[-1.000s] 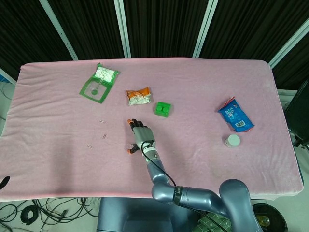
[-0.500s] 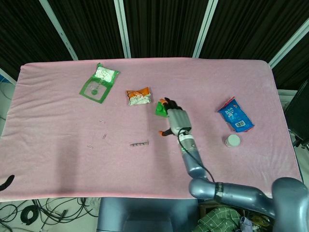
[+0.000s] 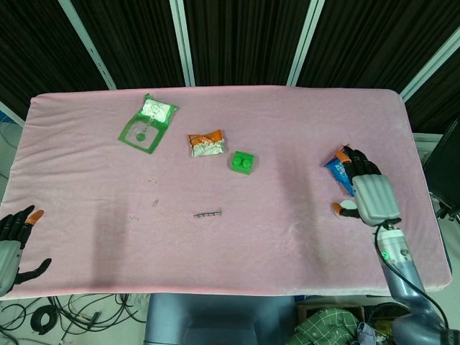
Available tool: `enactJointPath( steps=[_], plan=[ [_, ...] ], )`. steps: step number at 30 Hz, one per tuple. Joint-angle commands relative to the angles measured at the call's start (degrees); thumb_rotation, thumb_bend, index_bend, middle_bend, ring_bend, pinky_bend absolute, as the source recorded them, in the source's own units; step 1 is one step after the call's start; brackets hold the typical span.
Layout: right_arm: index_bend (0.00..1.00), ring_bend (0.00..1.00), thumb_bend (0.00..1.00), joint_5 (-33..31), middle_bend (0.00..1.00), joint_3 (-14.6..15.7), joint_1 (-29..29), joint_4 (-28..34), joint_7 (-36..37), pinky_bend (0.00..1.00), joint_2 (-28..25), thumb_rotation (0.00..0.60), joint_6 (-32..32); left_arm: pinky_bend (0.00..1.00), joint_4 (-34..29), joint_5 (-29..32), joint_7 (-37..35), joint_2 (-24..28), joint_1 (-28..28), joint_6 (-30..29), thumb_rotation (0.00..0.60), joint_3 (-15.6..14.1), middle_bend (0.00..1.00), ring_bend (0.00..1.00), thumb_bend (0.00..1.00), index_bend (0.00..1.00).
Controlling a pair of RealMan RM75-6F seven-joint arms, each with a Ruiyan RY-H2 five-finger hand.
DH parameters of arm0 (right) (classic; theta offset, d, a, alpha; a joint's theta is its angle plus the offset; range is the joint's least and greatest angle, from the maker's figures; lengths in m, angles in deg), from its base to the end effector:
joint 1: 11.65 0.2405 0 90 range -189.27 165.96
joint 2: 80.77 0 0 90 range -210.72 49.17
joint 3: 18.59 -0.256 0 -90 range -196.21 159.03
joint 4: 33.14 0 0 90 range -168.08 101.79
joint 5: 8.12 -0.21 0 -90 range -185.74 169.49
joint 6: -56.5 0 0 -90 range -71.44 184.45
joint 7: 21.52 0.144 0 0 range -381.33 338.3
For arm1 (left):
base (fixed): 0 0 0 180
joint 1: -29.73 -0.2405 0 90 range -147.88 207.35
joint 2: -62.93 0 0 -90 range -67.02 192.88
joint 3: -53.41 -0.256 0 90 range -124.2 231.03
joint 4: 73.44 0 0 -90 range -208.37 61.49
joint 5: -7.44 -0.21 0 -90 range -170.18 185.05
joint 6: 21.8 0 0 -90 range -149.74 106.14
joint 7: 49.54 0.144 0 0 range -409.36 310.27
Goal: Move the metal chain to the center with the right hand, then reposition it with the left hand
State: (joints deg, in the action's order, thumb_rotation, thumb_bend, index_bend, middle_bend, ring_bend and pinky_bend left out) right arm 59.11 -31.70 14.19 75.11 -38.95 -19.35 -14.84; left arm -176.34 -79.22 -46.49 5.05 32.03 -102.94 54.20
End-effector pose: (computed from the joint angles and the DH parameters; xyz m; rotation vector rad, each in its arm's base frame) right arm -0.1961 -0.2966 0.1515 1.5006 -0.8640 0.9801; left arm -0.2940 0.1571 0.1618 -1.4307 -1.0209 -0.8335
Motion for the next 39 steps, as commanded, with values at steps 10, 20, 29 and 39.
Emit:
enactJointPath(
  steps=[10, 20, 29, 39],
  plan=[
    [0.02, 0.0, 0.08, 12.7, 0.0, 11.7, -16.6, -2.7, 7.9, 0.18, -3.7, 0.6, -15.2, 0.0, -6.3, 9.5, 8.0, -1.3, 6.4, 6.6, 0.6, 4.9, 0.01, 0.0, 0.23, 0.17],
    [0.01, 0.0, 0.08, 19.6, 0.0, 14.1, -25.1, -11.2, 6.3, 0.18, 3.9, 0.6, -29.0, 0.0, -10.1, 16.9, 20.1, -4.2, 12.9, 13.6, 0.6, 6.0, 0.02, 0.0, 0.23, 0.23],
    [0.01, 0.0, 0.08, 21.0, 0.0, 16.2, -25.1, -12.6, 9.8, 0.18, 2.5, 0.6, -24.6, 0.0, -10.3, 26.8, 32.6, -10.7, 19.8, 17.5, 0.6, 7.1, 0.02, 0.0, 0.23, 0.26],
    [0.01, 0.0, 0.08, 19.7, 0.0, 15.5, -24.0, -15.6, 11.3, 0.18, 1.2, 0.6, -20.0, 0.0, -9.8, 35.3, 42.1, -18.1, 24.9, 15.0, 0.6, 7.6, 0.03, 0.0, 0.2, 0.28]
  ],
)
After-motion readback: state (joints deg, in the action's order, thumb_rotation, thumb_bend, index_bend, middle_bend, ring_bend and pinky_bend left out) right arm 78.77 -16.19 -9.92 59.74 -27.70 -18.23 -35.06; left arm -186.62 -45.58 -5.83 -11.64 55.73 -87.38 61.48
